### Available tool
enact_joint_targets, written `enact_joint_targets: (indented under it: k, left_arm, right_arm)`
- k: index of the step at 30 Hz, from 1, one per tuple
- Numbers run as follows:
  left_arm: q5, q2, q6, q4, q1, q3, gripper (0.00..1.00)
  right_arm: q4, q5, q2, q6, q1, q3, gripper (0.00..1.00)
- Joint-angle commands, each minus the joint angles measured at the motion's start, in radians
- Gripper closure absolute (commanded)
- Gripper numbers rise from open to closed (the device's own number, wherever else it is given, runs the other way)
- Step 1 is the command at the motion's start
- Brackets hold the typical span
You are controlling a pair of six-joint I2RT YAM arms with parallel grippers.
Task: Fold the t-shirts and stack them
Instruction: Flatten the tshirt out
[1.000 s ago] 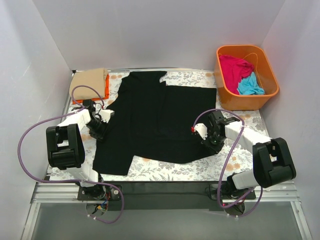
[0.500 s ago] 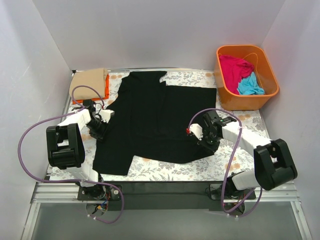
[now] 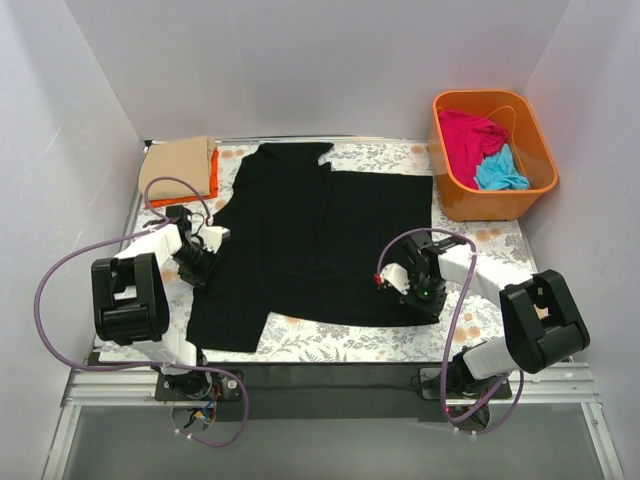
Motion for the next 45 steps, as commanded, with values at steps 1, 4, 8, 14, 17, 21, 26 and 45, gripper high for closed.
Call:
enact_joint_targets:
  k: [1, 4, 8, 14, 17, 21, 26, 45]
  left_arm:
    - [-0.035, -0.077, 0.033, -0.054, 0.003, -0.054, 0.79]
    - [-0.049, -0.115, 0.042, -0.094, 0.004, -0.081, 0.79]
    - [-0.072, -0.178, 0.077, -0.190, 0.004, -0.158, 0.79]
    - [-0.018, -0.299, 0.181, -0.363, 0.004, -0.172, 0.76]
    - [0.093, -0.287, 0.174, -0.367, 0.004, -0.015, 0.70]
    - [0.242, -0.111, 0.019, -0.273, 0.003, 0.229, 0.66]
    - [0.212, 0.073, -0.105, -0.096, -0.017, 0.354, 0.66]
    - [0.009, -0.136, 0.085, -0.267, -0.031, -0.088, 0.79]
  right_arm:
    - [-0.181, 0.037, -0.014, -0.039, 0.009, -0.062, 0.81]
    - [-0.187, 0.057, -0.034, -0.055, 0.005, -0.076, 0.81]
    - [-0.196, 0.091, -0.037, -0.052, -0.006, 0.011, 0.80]
    - [-0.253, -0.043, -0.023, -0.064, -0.024, 0.288, 0.68]
    - [-0.207, -0.075, 0.039, -0.018, -0.024, 0.430, 0.62]
    - [-0.154, -0.076, 0.200, 0.051, -0.024, 0.543, 0.61]
    - [-0.085, -0.038, 0.371, 0.094, -0.026, 0.626, 0.64]
    - [-0.054, 0.019, 0.399, -0.033, -0.069, 0.382, 0.67]
